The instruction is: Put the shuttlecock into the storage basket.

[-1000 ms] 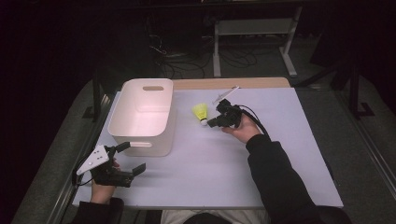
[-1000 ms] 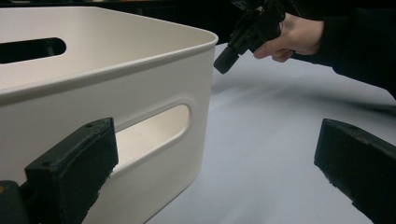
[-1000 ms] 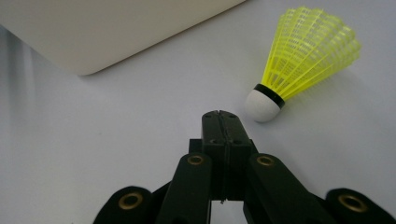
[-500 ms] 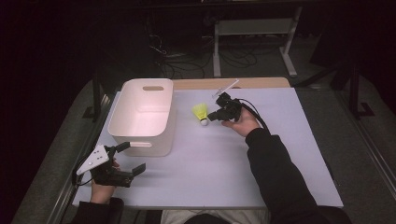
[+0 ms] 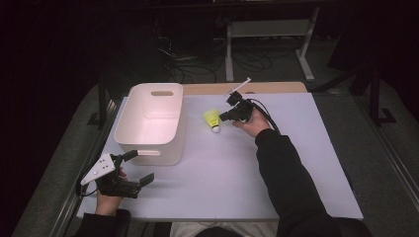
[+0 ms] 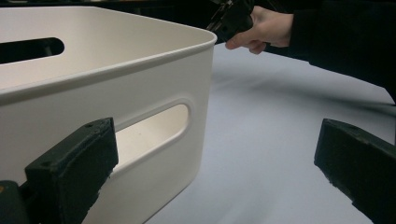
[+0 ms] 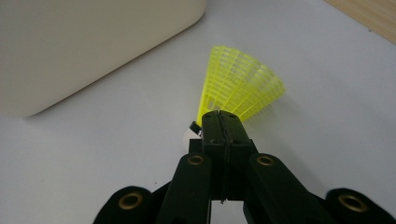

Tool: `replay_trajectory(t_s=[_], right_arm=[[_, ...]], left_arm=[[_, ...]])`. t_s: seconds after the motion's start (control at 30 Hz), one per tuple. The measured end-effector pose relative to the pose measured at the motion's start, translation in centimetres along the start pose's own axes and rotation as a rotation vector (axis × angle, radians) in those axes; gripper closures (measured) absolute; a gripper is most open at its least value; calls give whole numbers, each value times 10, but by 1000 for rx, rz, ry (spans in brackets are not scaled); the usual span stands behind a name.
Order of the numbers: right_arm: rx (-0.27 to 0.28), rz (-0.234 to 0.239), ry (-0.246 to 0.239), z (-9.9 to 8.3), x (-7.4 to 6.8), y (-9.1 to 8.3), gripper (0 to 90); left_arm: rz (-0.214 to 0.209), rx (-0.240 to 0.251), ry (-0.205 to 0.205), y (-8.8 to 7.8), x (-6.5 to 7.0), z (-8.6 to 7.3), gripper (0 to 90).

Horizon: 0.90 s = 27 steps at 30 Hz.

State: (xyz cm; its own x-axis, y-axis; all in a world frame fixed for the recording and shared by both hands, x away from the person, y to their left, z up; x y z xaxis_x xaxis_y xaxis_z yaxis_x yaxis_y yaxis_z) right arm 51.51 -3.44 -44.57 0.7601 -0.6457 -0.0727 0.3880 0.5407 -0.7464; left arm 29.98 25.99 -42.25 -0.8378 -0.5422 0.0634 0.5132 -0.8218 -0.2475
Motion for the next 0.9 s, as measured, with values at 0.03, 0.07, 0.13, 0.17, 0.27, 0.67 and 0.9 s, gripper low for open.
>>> replay_trajectory(t_s=[0.03,0.07,0.13,0.17,0.27,0.67,0.9], right_arm=[[5,-1,7,0,1,1,886],[7,-3,14,0,3,3,886],[10,-4,28,-1,7,5,886],[10,-4,32,-2,10,6,886],[12,-8,40,-4,15,8,886],[13,-33,106,-9,32,21,886],[3,-38,132,-12,35,35,886]], left_arm=[[0,0,1,0,0,0,0],[0,-2,1,0,0,0,0],[-1,-2,1,0,0,0,0],[-1,-2,1,0,0,0,0],[-1,-3,1,0,0,0,0],[-2,-4,2,0,0,-1,0],[-2,-4,2,0,0,-1,0]])
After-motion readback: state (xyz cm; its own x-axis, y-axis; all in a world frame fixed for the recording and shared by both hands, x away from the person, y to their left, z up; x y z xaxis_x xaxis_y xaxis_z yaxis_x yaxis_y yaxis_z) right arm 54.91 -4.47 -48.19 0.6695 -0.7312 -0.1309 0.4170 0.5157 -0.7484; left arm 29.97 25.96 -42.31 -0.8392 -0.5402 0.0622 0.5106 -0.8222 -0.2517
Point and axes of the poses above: each handheld gripper's, and its own axes: y roughly forward along the jaws, z roughly out of its top, x roughly to its right, the point moved 7 cm from there along y, roughly forward along the jaws, and after that the axes turned 7 degrees about -z, right-handed, at the moved point
